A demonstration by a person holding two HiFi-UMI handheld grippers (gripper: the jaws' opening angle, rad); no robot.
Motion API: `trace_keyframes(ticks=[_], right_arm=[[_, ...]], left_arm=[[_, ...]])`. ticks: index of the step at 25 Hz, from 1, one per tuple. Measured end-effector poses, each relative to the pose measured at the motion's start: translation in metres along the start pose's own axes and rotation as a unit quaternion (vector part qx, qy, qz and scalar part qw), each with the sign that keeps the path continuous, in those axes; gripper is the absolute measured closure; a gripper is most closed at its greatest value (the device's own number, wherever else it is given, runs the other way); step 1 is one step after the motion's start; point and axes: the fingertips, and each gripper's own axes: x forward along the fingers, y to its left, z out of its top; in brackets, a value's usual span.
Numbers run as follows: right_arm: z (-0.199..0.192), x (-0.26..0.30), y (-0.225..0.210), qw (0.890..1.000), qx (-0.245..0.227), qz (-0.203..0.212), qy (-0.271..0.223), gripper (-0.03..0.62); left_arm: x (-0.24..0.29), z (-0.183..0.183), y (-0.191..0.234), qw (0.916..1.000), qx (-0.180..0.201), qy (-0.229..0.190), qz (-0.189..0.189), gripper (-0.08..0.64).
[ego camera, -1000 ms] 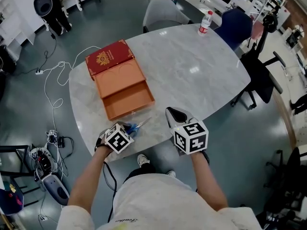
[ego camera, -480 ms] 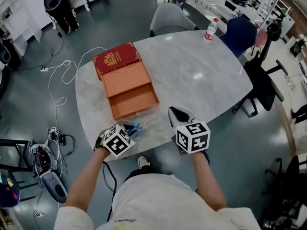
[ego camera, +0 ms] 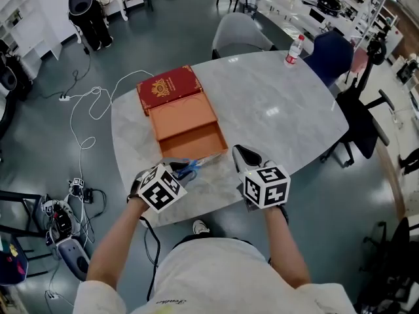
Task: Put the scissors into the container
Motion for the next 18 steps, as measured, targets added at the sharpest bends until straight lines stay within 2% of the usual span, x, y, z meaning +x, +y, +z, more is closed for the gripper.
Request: trace_keyframes(ticks=[8, 18], right_arm=[[0.009, 0.013, 0.007, 1.0, -0.002, -0.005, -0.004, 0.588], [0.017, 0.036, -0.01, 1.0, -0.012, 0.014, 0.008, 0.588]], left_arm=[[0.006, 0.004, 0.034, 1.0, 0.002, -0.006, 0.003, 0.48], [0.042, -0.002, 0.064, 0.9996, -0.023, 0.017, 0.006, 0.48]])
